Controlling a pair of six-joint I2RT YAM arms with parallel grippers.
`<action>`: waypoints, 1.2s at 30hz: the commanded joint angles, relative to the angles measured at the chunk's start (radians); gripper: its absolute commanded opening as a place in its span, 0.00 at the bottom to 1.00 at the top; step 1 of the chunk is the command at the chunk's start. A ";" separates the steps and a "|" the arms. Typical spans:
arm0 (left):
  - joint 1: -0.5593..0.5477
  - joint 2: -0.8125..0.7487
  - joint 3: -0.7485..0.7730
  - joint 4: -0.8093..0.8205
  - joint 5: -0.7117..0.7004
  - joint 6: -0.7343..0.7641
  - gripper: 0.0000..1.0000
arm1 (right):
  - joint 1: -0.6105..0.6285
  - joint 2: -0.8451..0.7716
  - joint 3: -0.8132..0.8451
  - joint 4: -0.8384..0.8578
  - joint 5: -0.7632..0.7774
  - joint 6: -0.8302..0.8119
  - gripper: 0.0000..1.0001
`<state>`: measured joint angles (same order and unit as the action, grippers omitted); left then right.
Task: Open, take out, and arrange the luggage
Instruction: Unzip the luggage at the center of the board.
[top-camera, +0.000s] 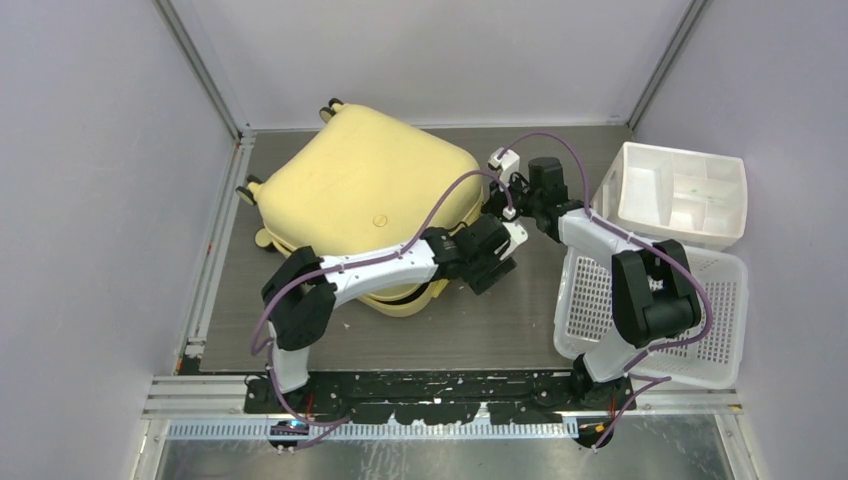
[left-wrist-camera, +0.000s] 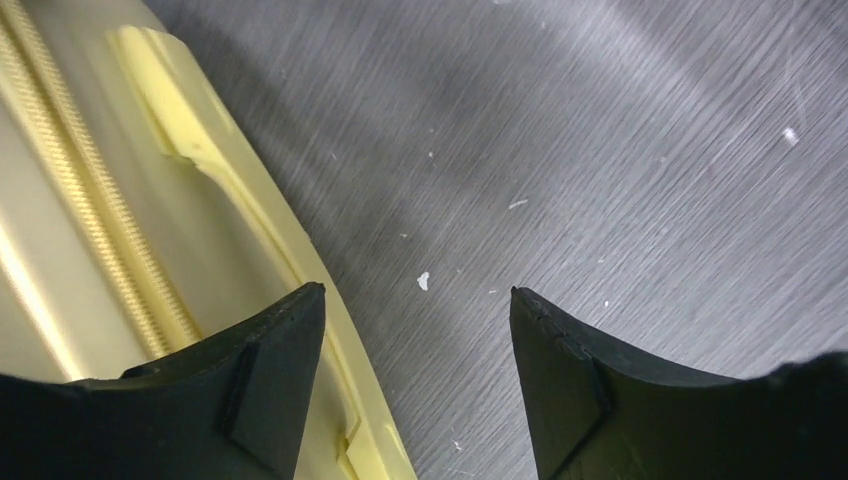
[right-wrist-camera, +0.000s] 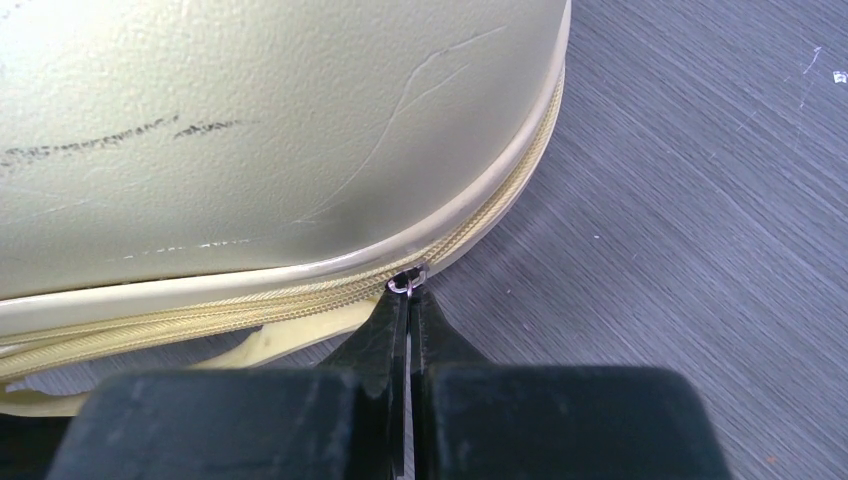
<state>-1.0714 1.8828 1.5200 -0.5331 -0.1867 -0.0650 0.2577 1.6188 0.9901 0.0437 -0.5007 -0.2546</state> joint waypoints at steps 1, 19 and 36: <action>-0.005 -0.046 -0.064 0.125 0.008 0.117 0.68 | -0.007 0.010 0.044 0.028 -0.016 0.013 0.01; -0.099 -0.029 -0.083 0.148 -0.403 0.124 0.64 | -0.019 0.016 0.044 0.030 -0.034 0.033 0.01; -0.055 0.118 -0.054 0.099 -0.410 0.150 0.43 | -0.021 0.012 0.044 0.028 -0.054 0.025 0.01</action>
<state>-1.1381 1.9789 1.4406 -0.4122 -0.5751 0.0807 0.2398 1.6299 0.9951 0.0418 -0.5388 -0.2295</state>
